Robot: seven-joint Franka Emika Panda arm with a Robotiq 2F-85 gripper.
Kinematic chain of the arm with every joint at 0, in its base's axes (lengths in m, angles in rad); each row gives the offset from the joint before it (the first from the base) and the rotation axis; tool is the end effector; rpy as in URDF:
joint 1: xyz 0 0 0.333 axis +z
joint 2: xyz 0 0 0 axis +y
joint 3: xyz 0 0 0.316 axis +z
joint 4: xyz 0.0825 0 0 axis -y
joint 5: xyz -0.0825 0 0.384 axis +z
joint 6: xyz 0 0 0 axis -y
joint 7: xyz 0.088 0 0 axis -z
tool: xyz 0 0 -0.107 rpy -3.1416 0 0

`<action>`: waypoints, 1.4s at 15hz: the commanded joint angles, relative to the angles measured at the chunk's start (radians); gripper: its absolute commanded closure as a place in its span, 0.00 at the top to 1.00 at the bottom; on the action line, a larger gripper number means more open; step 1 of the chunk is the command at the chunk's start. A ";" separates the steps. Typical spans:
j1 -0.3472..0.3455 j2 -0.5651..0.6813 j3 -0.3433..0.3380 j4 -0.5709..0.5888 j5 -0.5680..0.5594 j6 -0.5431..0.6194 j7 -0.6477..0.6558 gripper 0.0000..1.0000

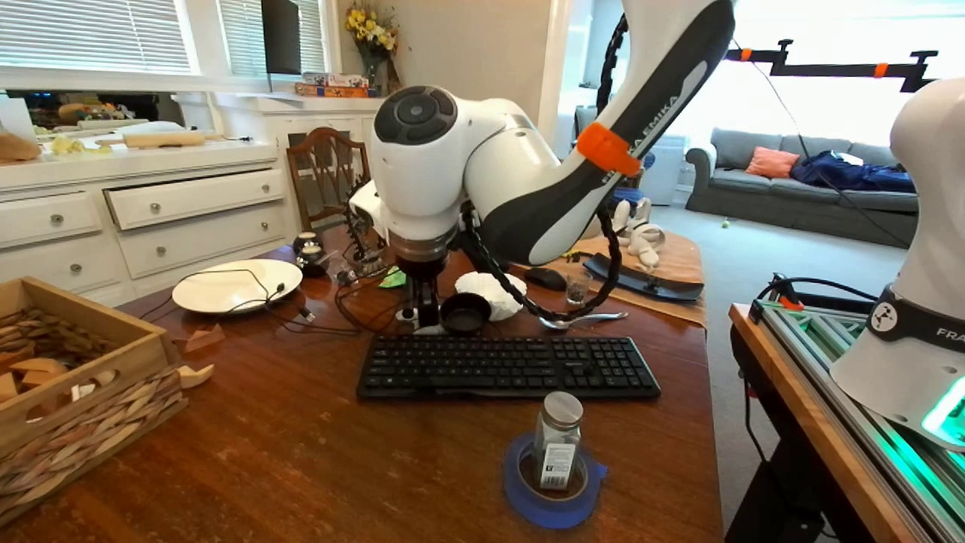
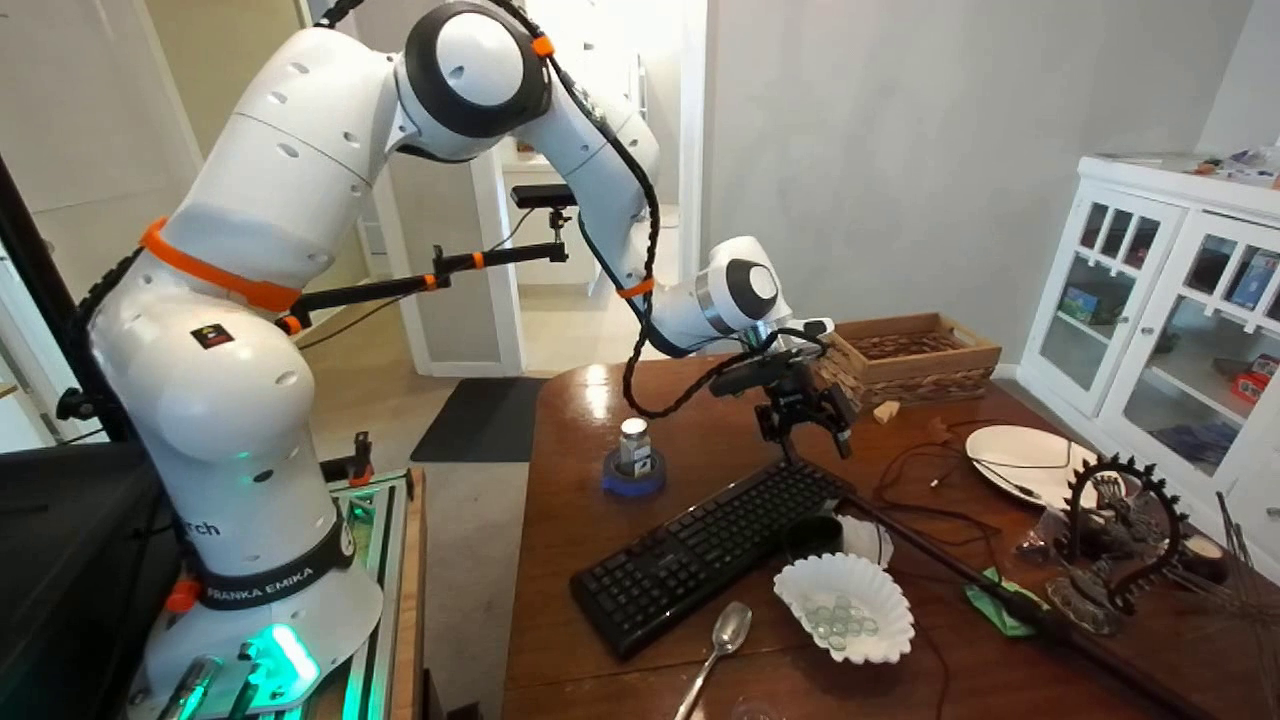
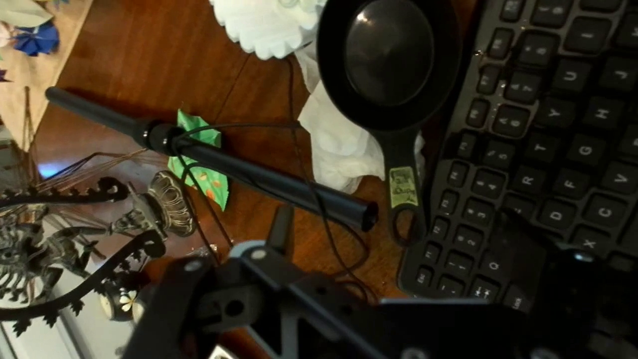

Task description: Remove the silver lid from the black pot, put the lid on the container and put the black pot in an upright position

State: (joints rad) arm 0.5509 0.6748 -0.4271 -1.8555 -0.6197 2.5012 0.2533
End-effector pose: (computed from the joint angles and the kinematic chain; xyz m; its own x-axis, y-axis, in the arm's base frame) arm 0.6347 0.0982 0.1840 0.8973 0.4389 -0.0480 0.3817 -0.7166 0.5838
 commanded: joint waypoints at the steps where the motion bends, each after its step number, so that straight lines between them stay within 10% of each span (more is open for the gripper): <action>1: -0.208 -0.055 0.189 0.001 0.093 -0.010 -0.046 1.00; 8: -0.404 -0.070 0.295 -0.009 0.250 -0.027 -0.121 1.00; 16: -0.456 -0.041 0.278 -0.005 0.251 -0.037 -0.090 0.97; 21: -0.459 -0.005 0.286 0.007 0.279 -0.034 -0.081 0.76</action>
State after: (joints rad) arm 0.0992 0.6468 -0.1525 -1.8619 -0.3757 2.4832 0.1700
